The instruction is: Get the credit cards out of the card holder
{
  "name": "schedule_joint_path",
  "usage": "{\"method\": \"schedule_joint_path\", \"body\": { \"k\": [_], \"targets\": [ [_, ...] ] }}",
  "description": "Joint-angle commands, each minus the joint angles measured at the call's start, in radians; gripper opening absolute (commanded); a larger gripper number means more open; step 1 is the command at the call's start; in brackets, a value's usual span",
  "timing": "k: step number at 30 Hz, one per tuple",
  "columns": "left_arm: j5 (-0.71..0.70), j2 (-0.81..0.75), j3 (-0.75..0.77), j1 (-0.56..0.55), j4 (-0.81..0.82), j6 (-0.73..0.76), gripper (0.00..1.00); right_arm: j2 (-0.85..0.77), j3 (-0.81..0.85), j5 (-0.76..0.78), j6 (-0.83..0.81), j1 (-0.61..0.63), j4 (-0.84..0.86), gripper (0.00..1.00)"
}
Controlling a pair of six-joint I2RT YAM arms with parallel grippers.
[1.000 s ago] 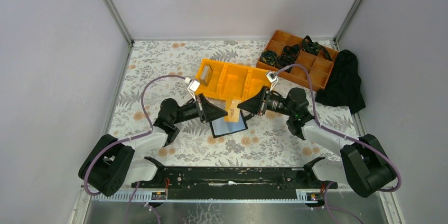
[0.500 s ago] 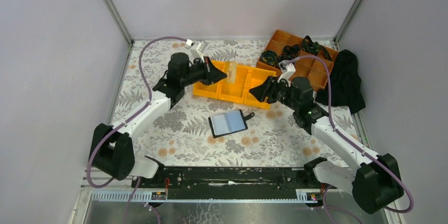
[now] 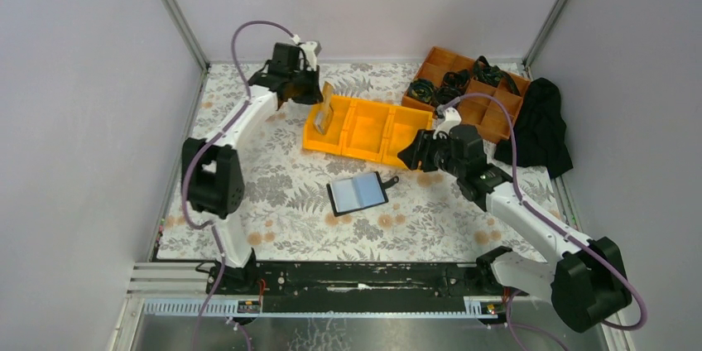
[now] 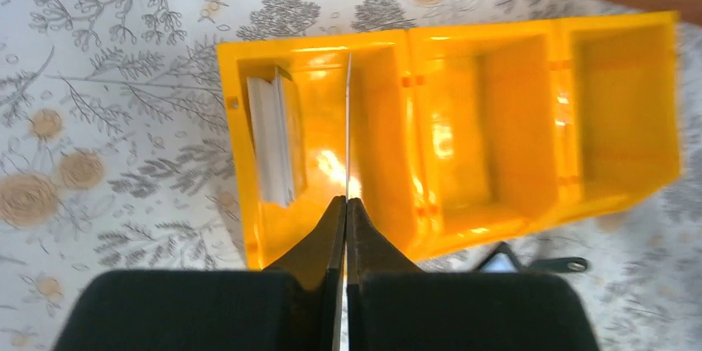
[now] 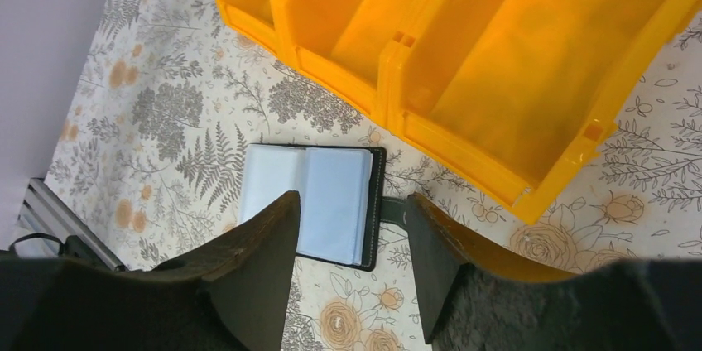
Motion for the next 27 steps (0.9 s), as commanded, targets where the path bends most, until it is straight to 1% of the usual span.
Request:
{"method": "schedule_joint_path", "body": {
  "k": [1,4,6,10,20,27],
  "targets": [
    [-0.072,0.147,0.169,-0.003,-0.230,0.168,0.00,-0.023,-0.011,0.063,-0.043,0.016,0.002,0.57],
    [-0.084,0.166,0.207,-0.002,-0.233,0.186,0.00,-0.032,-0.003,0.108,-0.061,0.015,-0.025,0.57],
    [-0.073,0.191,0.260,-0.001,-0.254,0.187,0.00,-0.032,-0.003,0.125,-0.064,0.015,-0.024,0.57],
    [-0.059,0.264,0.346,-0.003,-0.309,0.193,0.00,-0.014,-0.002,0.118,-0.062,0.015,-0.014,0.57],
    [-0.034,0.335,0.366,-0.009,-0.303,0.197,0.00,0.022,0.000,0.124,-0.061,0.015,-0.003,0.57],
    [-0.050,0.366,0.367,-0.025,-0.286,0.201,0.00,0.032,-0.002,0.124,-0.064,0.015,0.003,0.57]
  ]
}}
